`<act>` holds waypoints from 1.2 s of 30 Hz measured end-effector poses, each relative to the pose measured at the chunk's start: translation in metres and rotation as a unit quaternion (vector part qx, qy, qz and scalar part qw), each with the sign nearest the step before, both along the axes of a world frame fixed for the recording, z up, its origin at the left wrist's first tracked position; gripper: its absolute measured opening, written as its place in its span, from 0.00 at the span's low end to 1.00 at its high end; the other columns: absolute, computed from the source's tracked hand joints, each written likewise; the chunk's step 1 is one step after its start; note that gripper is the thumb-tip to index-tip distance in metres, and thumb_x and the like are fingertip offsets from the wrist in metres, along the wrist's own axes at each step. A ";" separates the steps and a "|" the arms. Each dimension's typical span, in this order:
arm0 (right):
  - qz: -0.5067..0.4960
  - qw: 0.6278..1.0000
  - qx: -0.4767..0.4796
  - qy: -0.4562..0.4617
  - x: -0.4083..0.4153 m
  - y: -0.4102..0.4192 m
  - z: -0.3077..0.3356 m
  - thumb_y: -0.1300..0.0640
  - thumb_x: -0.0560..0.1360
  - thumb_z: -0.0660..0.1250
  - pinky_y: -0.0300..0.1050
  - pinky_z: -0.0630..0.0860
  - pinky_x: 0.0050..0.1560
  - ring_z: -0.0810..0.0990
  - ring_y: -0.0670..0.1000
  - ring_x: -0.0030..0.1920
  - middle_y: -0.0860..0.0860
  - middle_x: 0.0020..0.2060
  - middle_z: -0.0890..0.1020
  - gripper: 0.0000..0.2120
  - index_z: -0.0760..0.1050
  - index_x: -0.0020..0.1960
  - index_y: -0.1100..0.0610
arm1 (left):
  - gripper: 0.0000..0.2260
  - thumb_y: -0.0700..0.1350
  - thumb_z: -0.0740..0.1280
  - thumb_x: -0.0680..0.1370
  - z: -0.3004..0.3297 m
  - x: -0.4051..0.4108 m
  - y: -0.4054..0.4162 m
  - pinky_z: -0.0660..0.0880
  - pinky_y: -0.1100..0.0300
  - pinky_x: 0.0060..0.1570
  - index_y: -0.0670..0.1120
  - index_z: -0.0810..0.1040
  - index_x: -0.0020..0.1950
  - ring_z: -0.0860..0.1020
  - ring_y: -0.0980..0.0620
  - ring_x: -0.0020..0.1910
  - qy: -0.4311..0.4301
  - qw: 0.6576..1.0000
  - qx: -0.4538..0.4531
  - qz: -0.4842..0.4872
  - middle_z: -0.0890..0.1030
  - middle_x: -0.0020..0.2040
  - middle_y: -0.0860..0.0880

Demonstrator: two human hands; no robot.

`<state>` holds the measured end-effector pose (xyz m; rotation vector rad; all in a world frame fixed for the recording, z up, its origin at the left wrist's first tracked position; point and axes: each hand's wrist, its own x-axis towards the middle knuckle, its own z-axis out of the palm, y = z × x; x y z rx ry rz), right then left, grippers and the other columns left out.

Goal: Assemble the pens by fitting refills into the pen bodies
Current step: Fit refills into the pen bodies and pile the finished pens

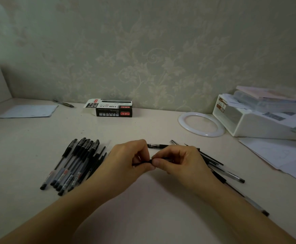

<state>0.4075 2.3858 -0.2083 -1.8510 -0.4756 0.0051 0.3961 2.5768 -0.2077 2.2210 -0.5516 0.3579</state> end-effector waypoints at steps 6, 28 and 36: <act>-0.048 0.996 0.076 0.022 0.001 0.009 -0.005 0.58 0.71 0.75 0.35 0.77 0.39 0.81 0.45 0.35 0.49 0.37 0.85 0.03 0.85 0.45 0.52 | 0.09 0.46 0.74 0.72 0.001 -0.003 -0.004 0.73 0.68 0.35 0.50 0.73 0.39 0.76 0.57 0.37 -0.051 0.998 -0.014 0.034 0.77 0.42 0.62; -0.059 0.952 0.248 0.171 -0.002 0.011 0.001 0.55 0.77 0.67 0.38 0.79 0.39 0.85 0.49 0.40 0.53 0.41 0.86 0.08 0.81 0.53 0.57 | 0.04 0.51 0.64 0.78 0.002 -0.004 -0.003 0.75 0.61 0.41 0.56 0.79 0.45 0.78 0.57 0.43 -0.025 0.999 -0.025 0.011 0.80 0.40 0.59; -0.036 0.957 0.235 0.165 -0.004 0.014 -0.003 0.51 0.72 0.70 0.42 0.82 0.47 0.86 0.54 0.49 0.55 0.46 0.86 0.15 0.80 0.55 0.57 | 0.13 0.58 0.68 0.74 0.000 -0.009 -0.011 0.82 0.57 0.38 0.59 0.71 0.56 0.83 0.55 0.37 0.126 0.988 -0.074 -0.042 0.81 0.45 0.58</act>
